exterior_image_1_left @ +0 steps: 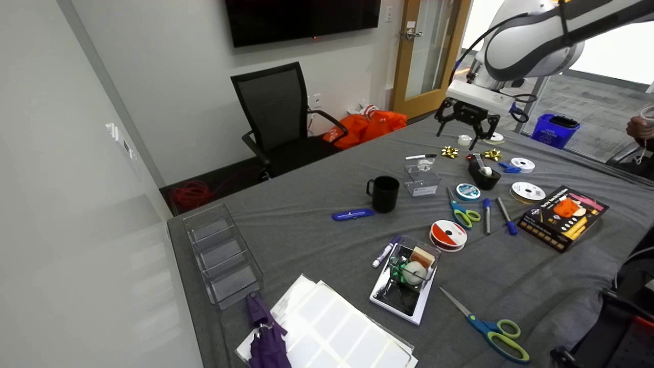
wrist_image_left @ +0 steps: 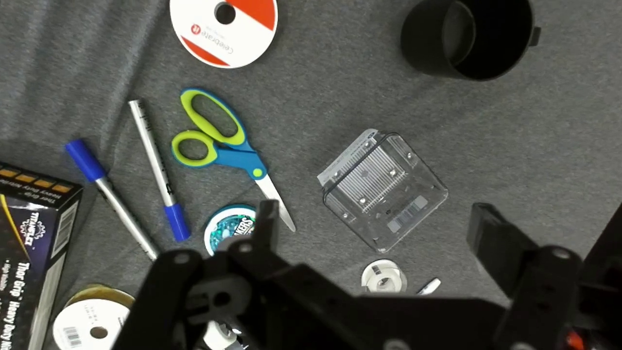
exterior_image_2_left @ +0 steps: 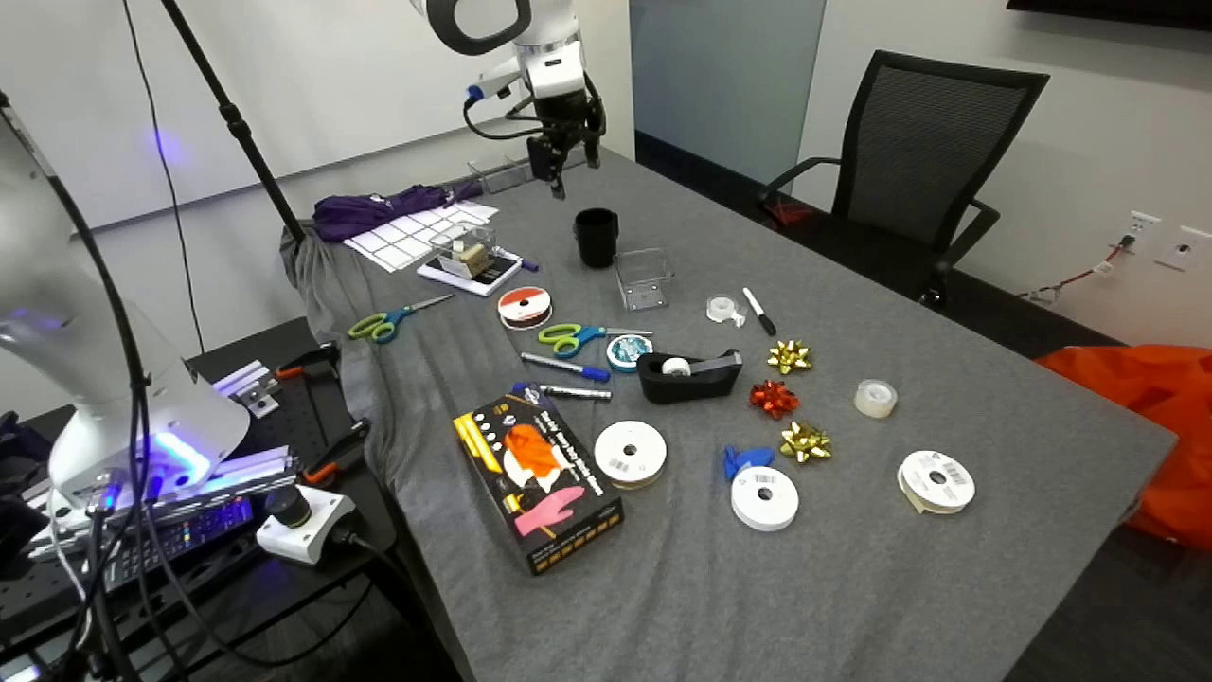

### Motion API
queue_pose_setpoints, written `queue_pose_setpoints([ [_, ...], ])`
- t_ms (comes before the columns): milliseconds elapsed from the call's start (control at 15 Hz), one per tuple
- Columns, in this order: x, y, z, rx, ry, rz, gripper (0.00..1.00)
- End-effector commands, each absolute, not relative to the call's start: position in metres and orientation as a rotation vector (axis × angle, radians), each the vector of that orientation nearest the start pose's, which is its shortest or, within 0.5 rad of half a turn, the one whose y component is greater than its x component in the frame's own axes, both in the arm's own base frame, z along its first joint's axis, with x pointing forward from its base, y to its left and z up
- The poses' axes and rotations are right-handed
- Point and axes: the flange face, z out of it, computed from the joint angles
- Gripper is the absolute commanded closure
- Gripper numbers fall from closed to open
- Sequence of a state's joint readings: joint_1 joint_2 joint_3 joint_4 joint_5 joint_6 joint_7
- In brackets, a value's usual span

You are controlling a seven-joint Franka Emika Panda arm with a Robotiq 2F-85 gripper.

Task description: Move the clear box closer to the edge of the table

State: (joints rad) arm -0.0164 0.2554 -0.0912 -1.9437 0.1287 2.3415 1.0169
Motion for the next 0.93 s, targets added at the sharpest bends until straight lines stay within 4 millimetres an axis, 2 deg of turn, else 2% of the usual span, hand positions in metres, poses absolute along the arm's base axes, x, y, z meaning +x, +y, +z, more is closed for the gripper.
queue_pose_setpoints([
  [0, 0.639, -0.068, 0.328, -2.411, 1.874, -0.171, 0.0],
  [400, 0.659, -0.075, 0.271, -2.181, 2.195, -0.072, 0.0],
  [867, 0.672, -0.071, 0.222, -2.014, 2.354, -0.1, 0.0],
])
